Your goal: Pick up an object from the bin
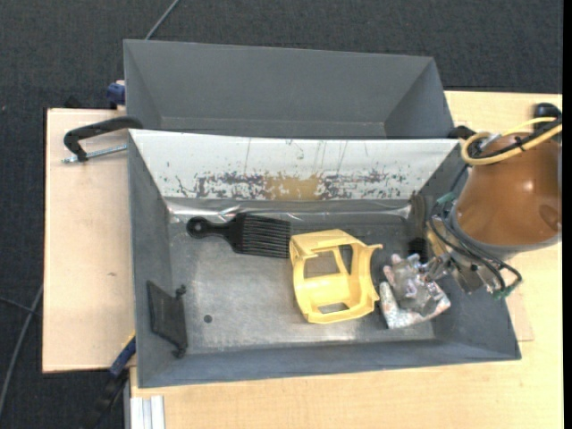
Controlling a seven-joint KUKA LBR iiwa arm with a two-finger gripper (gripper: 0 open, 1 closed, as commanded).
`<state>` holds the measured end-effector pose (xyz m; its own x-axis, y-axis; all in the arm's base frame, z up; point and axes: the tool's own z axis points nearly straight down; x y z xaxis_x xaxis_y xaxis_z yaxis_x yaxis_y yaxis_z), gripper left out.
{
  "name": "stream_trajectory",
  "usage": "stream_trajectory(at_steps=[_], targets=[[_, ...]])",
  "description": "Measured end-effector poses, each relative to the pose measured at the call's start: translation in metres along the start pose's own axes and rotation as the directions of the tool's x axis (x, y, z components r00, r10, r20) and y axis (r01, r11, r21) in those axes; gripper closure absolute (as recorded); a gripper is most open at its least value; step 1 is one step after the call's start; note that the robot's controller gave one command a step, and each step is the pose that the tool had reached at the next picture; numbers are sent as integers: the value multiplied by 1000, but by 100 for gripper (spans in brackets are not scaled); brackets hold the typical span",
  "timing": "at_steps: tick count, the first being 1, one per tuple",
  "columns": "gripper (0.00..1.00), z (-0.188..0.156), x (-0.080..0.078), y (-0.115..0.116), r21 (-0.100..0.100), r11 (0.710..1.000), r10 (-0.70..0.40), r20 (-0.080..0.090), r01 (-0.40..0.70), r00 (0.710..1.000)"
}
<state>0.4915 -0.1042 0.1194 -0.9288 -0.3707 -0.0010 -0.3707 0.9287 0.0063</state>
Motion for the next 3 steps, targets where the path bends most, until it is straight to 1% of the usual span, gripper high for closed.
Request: stream_trajectory(at_steps=[1,3], targets=[[100,-25,-2,-1,6,1000,0,8,0,1000],[100,-40,-3,-2,8,1000,1,11,-1,1000]])
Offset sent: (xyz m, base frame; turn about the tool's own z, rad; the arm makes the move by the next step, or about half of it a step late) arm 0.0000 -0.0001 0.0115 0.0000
